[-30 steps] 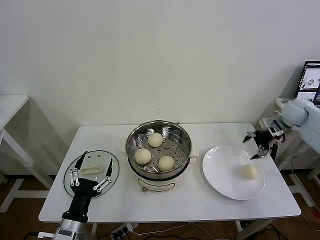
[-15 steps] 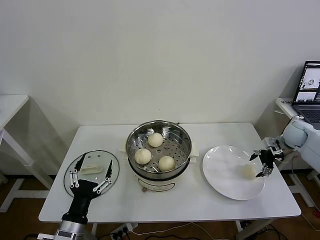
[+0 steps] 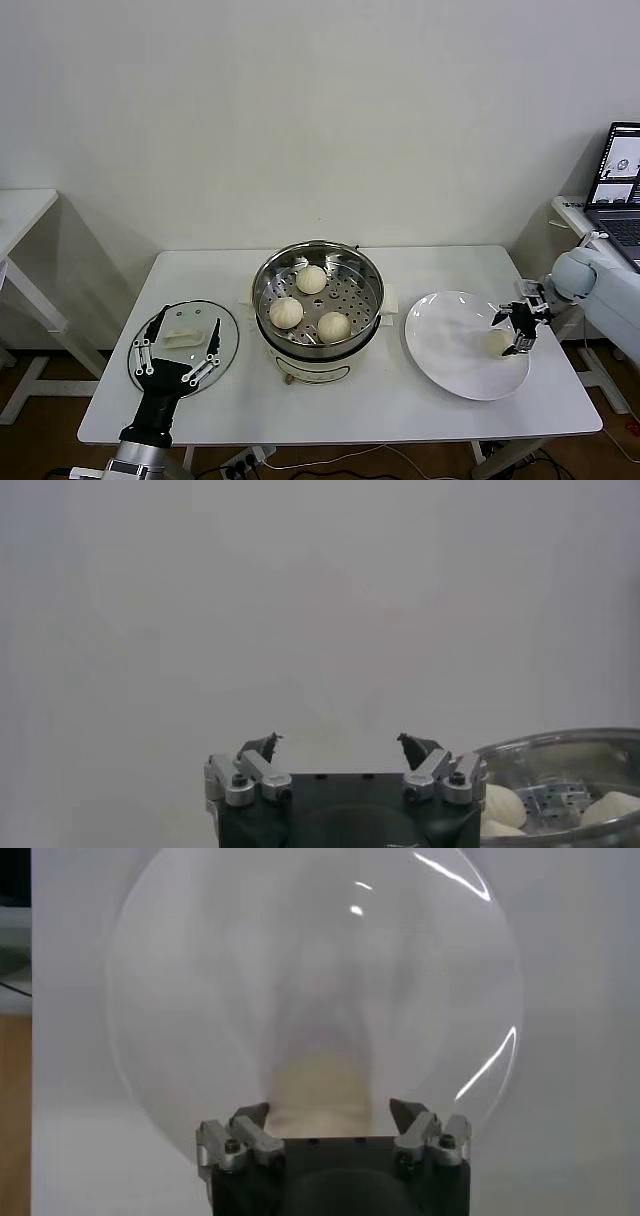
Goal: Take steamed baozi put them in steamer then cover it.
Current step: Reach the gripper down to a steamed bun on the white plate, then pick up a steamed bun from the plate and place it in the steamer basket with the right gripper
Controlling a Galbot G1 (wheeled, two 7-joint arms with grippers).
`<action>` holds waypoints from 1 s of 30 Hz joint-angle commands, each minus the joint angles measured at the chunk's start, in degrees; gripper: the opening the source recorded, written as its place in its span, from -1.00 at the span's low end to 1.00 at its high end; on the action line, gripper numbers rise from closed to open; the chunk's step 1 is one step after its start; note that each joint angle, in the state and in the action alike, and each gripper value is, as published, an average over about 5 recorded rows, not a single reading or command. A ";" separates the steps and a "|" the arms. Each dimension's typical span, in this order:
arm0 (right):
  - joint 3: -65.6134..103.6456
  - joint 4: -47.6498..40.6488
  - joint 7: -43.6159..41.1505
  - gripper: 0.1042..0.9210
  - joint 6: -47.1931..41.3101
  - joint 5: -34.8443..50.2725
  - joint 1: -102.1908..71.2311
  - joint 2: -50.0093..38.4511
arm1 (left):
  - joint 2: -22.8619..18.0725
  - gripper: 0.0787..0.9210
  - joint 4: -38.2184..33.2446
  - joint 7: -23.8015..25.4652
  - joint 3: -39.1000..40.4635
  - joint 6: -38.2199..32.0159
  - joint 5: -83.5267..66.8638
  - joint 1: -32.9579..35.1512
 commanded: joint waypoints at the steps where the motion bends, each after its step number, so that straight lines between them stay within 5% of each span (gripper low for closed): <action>1: 0.32 -1.04 -0.14 0.56 -0.20 -1.20 -0.57 0.98 | 0.03 0.77 -0.04 0.03 -0.17 0.10 -0.45 -0.03; 15: -3.70 0.12 -9.68 0.29 -0.74 2.71 13.10 2.61 | 0.21 0.77 -0.27 0.00 0.06 0.45 -0.44 -0.77; 21: -16.23 5.61 -17.03 0.28 -3.59 11.55 30.79 7.40 | 0.32 0.77 -0.39 -0.02 0.32 0.55 -0.49 -1.47; 30: -28.52 14.90 -17.03 0.28 -8.65 26.89 45.04 18.84 | 0.55 0.77 -0.30 -0.09 0.71 0.64 -0.51 -2.02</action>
